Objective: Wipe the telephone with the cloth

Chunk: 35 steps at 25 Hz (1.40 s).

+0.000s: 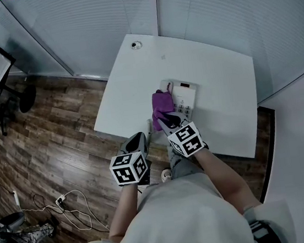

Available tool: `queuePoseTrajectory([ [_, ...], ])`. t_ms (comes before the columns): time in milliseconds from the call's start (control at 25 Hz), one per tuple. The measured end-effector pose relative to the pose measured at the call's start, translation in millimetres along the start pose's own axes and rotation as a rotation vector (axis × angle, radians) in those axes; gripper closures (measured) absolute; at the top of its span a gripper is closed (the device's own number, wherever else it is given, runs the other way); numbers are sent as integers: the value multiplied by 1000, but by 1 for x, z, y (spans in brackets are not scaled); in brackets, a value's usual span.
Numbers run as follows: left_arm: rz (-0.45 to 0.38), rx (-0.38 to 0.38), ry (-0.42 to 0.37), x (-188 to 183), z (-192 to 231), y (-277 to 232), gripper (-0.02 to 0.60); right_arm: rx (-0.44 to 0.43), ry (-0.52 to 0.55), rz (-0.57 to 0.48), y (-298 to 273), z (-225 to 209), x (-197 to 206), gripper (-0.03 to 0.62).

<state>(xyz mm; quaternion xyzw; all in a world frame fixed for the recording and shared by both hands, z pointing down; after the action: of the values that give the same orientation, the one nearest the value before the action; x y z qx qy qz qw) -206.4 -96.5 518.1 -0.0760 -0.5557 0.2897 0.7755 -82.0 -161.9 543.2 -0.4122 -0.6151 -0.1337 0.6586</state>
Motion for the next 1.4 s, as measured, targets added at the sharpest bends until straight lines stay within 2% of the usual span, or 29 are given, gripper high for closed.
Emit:
queuePoseTrajectory([
  [1080,2,-10,20,10,2,14,560,-79,8,75,3,38,32,513],
  [1400,0,-7,21,10,-1,17,560,-79,10,91,5,43,38,513],
])
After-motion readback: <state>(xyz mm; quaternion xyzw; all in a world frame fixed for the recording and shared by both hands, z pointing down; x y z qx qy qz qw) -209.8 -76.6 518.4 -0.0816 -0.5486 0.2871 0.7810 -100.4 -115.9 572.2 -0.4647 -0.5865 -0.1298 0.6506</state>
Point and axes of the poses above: the fingertips, and each gripper's own axes: y backward along the fingers, z to its left, x out of its underside, the point moved 5 cm from there along y, backward along the fingers, and after that the axes turned 7 degrees about -z, right-handed, at the moved point
